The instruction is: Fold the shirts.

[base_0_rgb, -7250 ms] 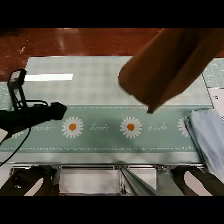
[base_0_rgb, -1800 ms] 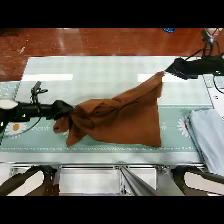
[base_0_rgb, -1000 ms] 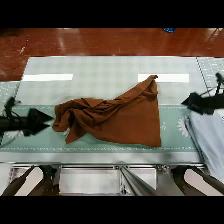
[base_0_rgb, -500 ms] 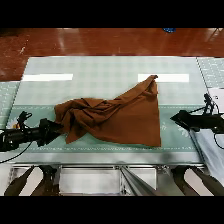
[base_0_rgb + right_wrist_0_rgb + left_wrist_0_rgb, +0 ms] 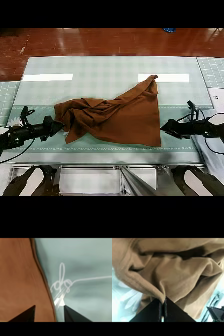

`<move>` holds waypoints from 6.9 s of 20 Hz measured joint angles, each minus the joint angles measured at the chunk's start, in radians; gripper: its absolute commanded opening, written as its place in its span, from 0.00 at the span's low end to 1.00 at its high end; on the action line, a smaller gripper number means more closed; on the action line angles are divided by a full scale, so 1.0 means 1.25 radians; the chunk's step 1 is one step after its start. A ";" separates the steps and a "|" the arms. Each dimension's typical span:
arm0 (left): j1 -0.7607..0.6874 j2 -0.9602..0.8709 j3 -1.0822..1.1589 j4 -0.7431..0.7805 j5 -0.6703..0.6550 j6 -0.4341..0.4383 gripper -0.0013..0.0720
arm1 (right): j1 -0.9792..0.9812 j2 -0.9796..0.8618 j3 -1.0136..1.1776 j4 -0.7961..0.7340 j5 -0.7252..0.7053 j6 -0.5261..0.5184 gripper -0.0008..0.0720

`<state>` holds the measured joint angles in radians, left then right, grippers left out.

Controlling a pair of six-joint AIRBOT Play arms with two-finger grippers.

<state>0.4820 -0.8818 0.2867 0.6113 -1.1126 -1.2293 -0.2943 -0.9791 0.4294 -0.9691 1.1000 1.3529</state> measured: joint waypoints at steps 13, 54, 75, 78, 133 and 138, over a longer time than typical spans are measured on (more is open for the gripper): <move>-0.013 0.000 0.000 -0.011 0.005 0.027 0.04 | 0.014 -0.175 -0.013 0.204 -0.019 -0.130 0.22; -0.265 0.312 1.014 0.645 -0.206 -0.310 0.04 | 0.014 0.297 0.980 -0.183 0.361 0.156 0.05; -0.287 -0.498 0.800 0.370 0.280 -0.353 0.72 | 0.014 -0.554 0.799 0.334 -0.123 -0.182 0.58; -0.268 -0.534 0.838 0.349 0.244 -0.354 0.72 | 0.005 -0.597 0.824 0.358 -0.121 -0.189 0.58; -0.020 -0.236 0.209 0.158 -0.018 -0.005 0.04 | -0.004 -0.152 0.101 0.060 -0.060 0.015 0.05; -0.014 -0.222 0.474 0.069 -0.148 0.021 0.04 | 0.025 -0.134 0.399 0.070 0.016 -0.010 0.05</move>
<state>0.4644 -1.1599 0.8791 0.6975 -1.2980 -1.2030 -0.2634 -1.1465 0.9276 -0.8814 1.1202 1.3407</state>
